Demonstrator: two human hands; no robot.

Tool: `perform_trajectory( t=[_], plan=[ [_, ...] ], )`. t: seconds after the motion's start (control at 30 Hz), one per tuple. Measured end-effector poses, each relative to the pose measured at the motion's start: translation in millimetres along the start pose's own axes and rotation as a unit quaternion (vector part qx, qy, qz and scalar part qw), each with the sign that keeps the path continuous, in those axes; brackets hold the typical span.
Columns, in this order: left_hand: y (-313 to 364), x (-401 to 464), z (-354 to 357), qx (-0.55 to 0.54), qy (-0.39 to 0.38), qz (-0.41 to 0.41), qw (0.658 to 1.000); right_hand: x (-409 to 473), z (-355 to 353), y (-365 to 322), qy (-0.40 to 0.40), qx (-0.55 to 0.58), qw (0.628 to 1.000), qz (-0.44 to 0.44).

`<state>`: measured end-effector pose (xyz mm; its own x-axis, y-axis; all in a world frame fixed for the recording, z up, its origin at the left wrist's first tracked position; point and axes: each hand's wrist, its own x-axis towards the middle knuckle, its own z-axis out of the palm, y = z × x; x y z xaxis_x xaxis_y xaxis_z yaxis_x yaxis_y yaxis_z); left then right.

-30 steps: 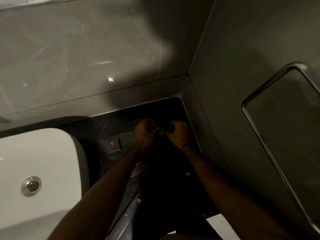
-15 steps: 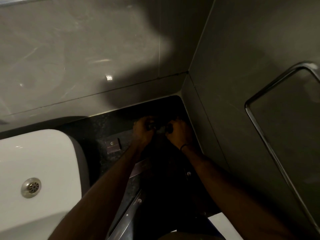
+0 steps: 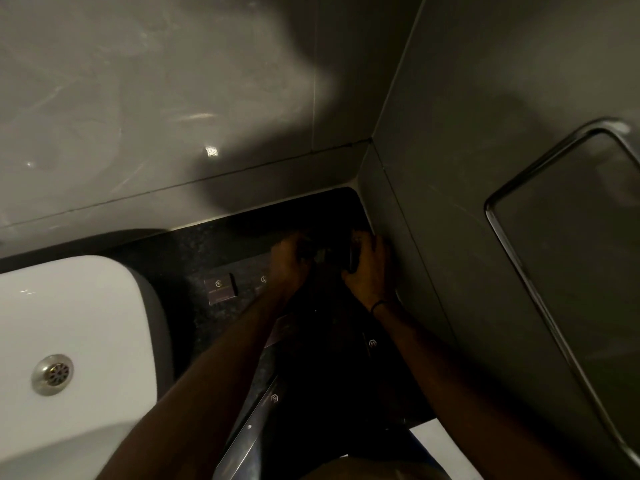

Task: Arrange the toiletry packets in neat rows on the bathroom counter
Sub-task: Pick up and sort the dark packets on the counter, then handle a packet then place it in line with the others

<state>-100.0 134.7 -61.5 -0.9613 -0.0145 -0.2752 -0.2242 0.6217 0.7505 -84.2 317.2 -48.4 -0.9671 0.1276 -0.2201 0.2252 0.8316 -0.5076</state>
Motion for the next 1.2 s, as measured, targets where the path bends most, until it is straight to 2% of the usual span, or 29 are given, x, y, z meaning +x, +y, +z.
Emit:
perform_trajectory(
  t=[0.1,0.23,0.37,0.43,0.63,0.77,0.87,0.93,1.03,1.1,1.2],
  plan=[
    [2,-3,6,0.028,-0.021,0.013,0.999,-7,2,4,-0.012,0.003,0.999,0.031],
    [8,-11,2,0.014,-0.030,0.077,0.996,-13,3,8,-0.017,0.039,0.997,0.062],
    [4,-37,-9,0.013,0.034,0.081,0.996,-25,-5,11,0.013,0.075,0.993,0.087],
    [-7,-67,-16,0.028,0.054,0.086,0.994,-34,-9,10,0.035,0.088,0.991,0.096],
    [-64,-200,-28,0.102,-0.021,0.103,0.989,-82,-15,14,0.039,0.111,0.987,0.108],
    [-98,-261,-31,0.191,-0.058,0.058,0.978,-135,-9,12,-0.001,0.081,0.994,0.072],
    [-115,-288,-33,0.202,-0.082,0.017,0.976,-176,7,5,-0.060,0.078,0.993,0.062],
    [-114,-294,-33,0.167,-0.067,-0.023,0.983,-199,20,1,-0.099,0.072,0.991,0.058],
    [-109,-296,-34,0.107,0.001,-0.097,0.990,-231,40,-9,-0.147,0.068,0.986,0.048],
    [-108,-294,-31,0.062,0.045,-0.146,0.986,-247,52,-17,-0.154,0.051,0.986,0.025],
    [-109,-294,-28,0.007,0.059,-0.199,0.978,-262,66,-29,-0.165,0.040,0.985,0.005]
  ],
)
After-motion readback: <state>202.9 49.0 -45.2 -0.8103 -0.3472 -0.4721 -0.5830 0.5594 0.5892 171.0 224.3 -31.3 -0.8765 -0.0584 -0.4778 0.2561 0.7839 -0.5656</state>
